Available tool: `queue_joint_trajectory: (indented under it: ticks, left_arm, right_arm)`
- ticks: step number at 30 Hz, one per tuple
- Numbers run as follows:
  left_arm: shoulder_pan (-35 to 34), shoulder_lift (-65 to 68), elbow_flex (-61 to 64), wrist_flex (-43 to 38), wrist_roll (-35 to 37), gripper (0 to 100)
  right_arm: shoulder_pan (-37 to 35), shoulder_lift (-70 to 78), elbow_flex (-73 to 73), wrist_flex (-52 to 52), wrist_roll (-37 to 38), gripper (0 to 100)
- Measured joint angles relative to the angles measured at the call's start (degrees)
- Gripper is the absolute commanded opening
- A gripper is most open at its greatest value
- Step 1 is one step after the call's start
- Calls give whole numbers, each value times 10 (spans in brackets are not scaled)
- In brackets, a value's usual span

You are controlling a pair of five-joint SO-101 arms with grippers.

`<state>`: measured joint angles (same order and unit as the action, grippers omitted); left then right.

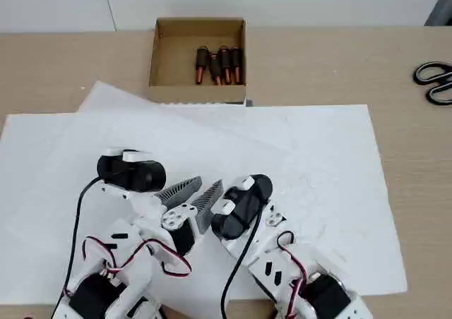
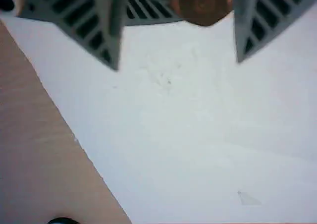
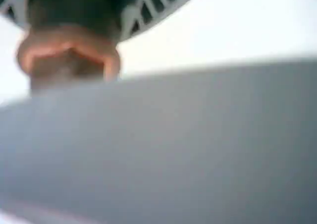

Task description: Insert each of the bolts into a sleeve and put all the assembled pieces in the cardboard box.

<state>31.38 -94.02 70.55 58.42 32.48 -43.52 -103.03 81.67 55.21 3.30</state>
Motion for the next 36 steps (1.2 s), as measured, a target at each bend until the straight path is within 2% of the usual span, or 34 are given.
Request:
queue_joint_trajectory:
  ticks: [4,7,10,17,23,27,36]
  left_arm:
    - [-30,0,0,0,0,5]
    - [-81,-3,11,0,-14,6]
    - [-135,0,48,0,-67,6]
    - [-237,-1,108,0,-164,6]
    - [-257,1,193,-36,-205,6]
    - [-257,1,220,-62,-209,6]
    - [-257,1,225,-66,-209,6]
  right_arm:
    - [0,0,0,0,0,4]
    - [3,0,0,0,0,4]
    - [13,-1,6,0,0,4]
    - [94,0,11,0,0,4]
    - [158,9,11,-73,0,4]
    - [183,61,2,-123,31,4]
    - [239,339,-159,-243,43,4]
